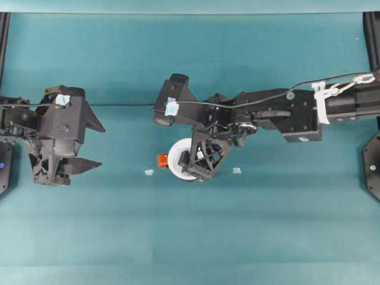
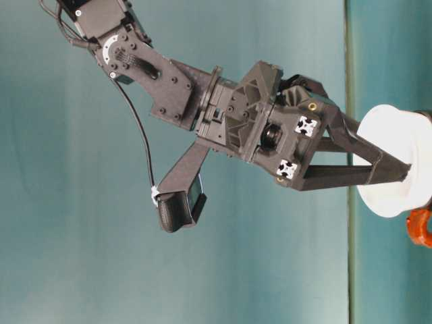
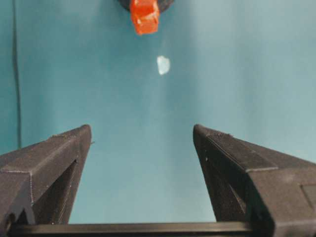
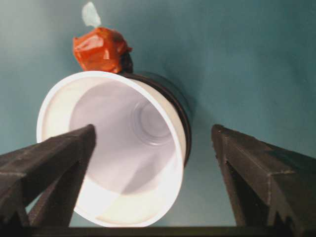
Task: Put the paper cup into the moved red handle cup holder.
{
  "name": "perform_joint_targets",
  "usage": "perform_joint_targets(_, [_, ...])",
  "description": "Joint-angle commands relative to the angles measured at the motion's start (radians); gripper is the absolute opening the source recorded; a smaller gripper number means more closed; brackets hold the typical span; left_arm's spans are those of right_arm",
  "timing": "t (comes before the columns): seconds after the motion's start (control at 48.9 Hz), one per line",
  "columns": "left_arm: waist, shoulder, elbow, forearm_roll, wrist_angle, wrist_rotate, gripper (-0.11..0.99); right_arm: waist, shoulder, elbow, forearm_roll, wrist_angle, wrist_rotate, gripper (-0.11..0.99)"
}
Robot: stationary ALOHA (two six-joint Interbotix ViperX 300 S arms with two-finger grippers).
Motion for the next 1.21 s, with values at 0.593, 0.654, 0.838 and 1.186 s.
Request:
perform_joint_targets(0.593, [-0.002,-0.011,-0.009,0.002,0.0,0.0,0.87,-0.005,-0.118,-0.017,-0.028,0.006,-0.005,0.85])
perform_joint_targets(0.654, [-0.002,-0.009,-0.009,0.002,0.0,0.0,0.87,-0.006,-0.147,-0.015,-0.032,0.006,-0.006,0.85])
perform_joint_targets(0.838, [-0.002,-0.014,-0.006,0.002,0.0,0.0,0.87,-0.002,-0.227,0.003,-0.049,0.003,-0.026,0.85])
perform_joint_targets(1.186, [-0.002,-0.02,-0.003,0.002,0.0,0.0,0.87,0.003,-0.374,0.12,-0.049,-0.089,-0.066,0.85])
